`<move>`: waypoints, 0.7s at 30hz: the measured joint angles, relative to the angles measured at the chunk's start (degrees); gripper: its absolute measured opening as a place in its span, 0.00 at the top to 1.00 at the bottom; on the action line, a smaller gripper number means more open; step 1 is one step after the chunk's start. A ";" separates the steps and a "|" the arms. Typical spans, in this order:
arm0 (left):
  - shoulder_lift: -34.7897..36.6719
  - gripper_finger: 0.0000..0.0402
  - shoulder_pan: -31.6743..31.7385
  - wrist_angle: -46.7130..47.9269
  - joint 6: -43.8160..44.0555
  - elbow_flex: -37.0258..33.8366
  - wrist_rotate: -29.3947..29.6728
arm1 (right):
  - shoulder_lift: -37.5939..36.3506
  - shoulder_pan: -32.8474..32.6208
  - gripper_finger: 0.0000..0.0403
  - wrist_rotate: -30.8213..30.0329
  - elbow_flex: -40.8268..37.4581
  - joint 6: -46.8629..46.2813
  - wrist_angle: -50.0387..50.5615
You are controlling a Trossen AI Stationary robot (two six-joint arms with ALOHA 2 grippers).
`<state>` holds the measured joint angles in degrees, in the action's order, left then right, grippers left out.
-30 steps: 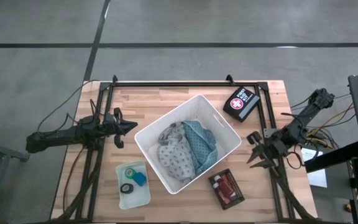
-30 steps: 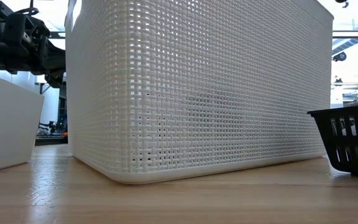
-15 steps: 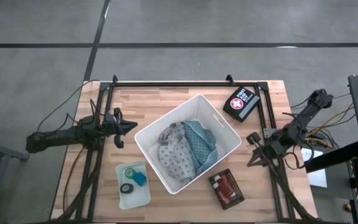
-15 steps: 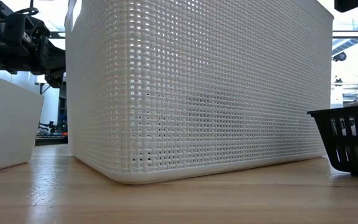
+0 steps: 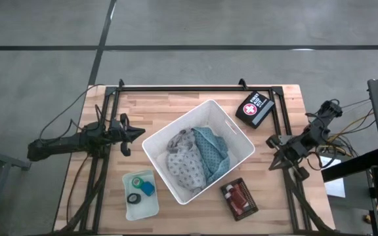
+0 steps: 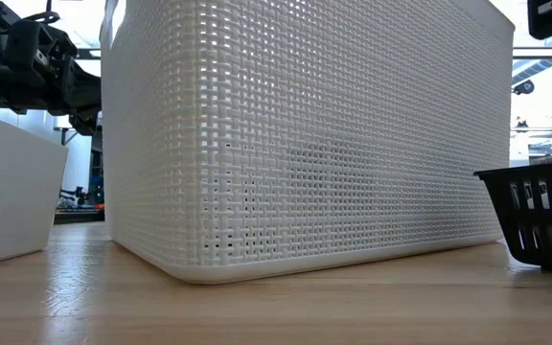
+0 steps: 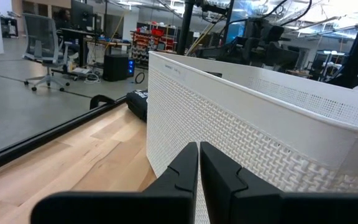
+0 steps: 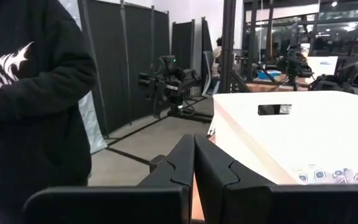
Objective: Pick & place medical supplies in basket/bin
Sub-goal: Return to Home Position
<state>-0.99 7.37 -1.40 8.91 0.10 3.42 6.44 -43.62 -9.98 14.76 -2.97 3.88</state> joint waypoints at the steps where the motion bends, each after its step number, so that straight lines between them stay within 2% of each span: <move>1: 0.00 0.94 0.00 -0.01 0.00 0.00 0.00 | -1.06 0.00 0.98 0.09 0.00 -0.06 1.13; 7: 0.00 0.94 -0.01 -0.01 0.00 0.00 0.00 | -6.43 0.00 0.98 1.08 0.00 0.00 7.44; 21: -0.02 0.94 -0.02 0.01 0.00 0.00 0.00 | -6.40 0.00 0.98 1.50 -1.23 0.38 9.65</move>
<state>-1.02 7.35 -1.39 8.91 0.10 3.42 0.03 -43.62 -8.49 13.54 -2.59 13.53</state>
